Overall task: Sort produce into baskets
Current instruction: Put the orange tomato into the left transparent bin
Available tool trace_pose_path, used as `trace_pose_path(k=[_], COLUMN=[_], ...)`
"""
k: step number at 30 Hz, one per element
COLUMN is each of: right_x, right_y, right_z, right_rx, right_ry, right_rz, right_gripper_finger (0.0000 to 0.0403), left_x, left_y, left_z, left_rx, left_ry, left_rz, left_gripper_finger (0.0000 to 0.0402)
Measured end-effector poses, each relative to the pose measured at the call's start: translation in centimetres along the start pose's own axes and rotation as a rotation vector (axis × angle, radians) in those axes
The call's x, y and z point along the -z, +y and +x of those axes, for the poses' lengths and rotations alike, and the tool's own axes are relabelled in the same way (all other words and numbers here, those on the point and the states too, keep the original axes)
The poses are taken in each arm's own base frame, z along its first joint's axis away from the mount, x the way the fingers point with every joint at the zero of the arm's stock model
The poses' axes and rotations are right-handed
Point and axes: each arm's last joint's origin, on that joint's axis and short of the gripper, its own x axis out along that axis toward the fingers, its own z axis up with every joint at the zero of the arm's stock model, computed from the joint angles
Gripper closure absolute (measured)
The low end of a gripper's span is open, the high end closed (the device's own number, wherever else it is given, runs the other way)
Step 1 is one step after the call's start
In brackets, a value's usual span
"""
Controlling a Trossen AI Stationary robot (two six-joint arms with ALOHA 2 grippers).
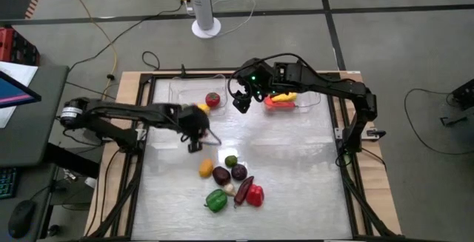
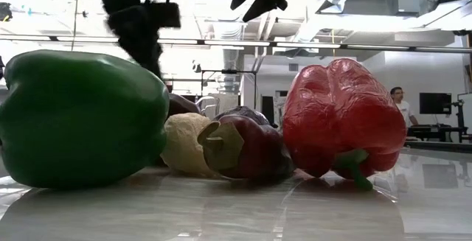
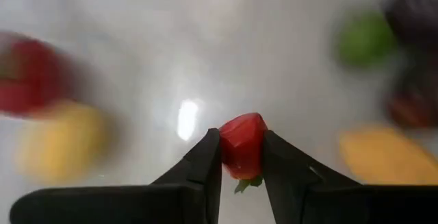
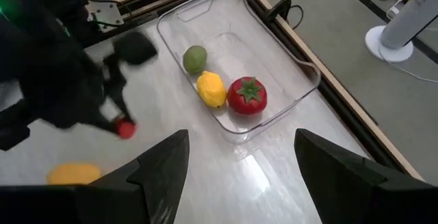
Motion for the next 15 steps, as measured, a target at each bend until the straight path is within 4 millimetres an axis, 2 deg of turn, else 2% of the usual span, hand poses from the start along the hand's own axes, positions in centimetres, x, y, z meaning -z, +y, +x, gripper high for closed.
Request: trace_pose_path(k=[4, 7, 11, 15], right_x=[0.1, 0.4, 0.7, 0.7], right_y=[0.2, 0.5, 0.8, 1.0], right_z=[-0.1, -0.1, -0.6, -1.7], right_rx=[-0.002, 0.001, 0.038, 0.056], right_ry=[0.008, 0.026, 0.038, 0.012], right_rz=[0.02, 0.034, 0.044, 0.05], right_gripper_finger=[0.0111, 0.0111, 0.0111, 0.0111], left_x=[-1.5, -1.6, -1.2, -0.7], left_y=[2.8, 5.0, 7.8, 10.1], left_z=[-2.5, -3.2, -3.1, -3.1], left_rx=[-0.264, -0.401, -0.455, -0.428], left_ry=[-0.133, -0.147, -0.114, -0.111], left_rz=[-0.091, -0.128, -0.204, -0.312], left_gripper_finger=[0.0328, 0.0328, 0.0325, 0.0283])
